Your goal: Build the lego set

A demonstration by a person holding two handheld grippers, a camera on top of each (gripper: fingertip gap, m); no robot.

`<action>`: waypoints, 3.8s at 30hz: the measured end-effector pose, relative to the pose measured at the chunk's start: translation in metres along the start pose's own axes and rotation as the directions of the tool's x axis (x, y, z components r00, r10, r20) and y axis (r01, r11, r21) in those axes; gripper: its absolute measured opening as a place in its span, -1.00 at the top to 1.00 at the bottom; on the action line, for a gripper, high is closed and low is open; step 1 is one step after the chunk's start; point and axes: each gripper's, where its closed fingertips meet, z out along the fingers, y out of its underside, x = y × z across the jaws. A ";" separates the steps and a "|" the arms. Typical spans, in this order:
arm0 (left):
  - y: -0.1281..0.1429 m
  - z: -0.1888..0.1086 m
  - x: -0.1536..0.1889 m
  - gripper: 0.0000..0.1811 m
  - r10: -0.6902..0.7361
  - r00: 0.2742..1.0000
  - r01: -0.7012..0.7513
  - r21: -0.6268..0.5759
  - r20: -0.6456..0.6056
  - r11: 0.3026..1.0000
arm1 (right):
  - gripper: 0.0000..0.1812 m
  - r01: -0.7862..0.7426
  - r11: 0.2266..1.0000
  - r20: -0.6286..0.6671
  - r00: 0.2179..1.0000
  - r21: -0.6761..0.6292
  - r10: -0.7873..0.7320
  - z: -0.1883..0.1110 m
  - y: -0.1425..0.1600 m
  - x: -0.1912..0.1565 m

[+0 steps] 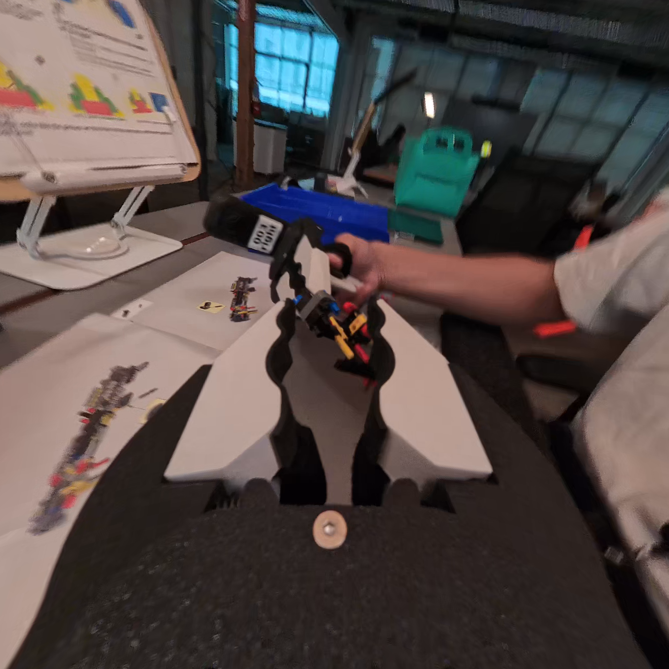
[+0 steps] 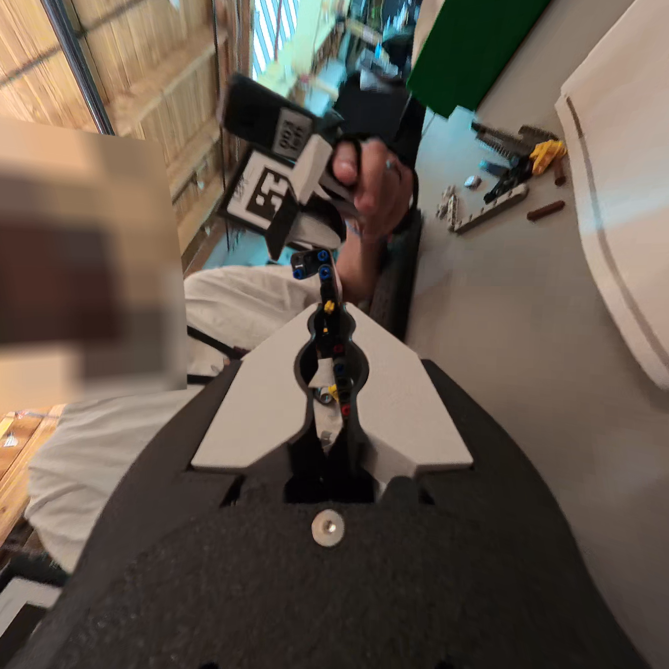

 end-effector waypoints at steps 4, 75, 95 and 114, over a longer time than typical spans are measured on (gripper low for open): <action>0.027 0.000 0.016 0.42 0.358 0.922 -0.385 -0.252 -0.149 0.888 | 0.92 0.019 0.974 0.021 1.000 -0.224 -0.015 0.011 0.007 0.004; 0.056 -0.038 -0.025 0.59 -0.247 0.896 0.251 0.037 0.368 0.967 | 0.71 0.853 0.474 -0.935 -0.322 -0.218 0.150 -0.159 0.109 -0.049; 0.097 0.335 -0.045 0.43 0.338 0.939 -0.278 -0.725 -0.067 0.630 | 0.65 0.926 0.308 -0.960 0.147 0.219 0.239 -0.188 0.121 -0.064; 0.123 0.346 -0.050 0.43 0.259 0.963 -0.231 -0.737 -0.079 0.635 | 0.66 0.925 0.281 -0.956 0.200 0.256 0.215 -0.186 0.122 -0.068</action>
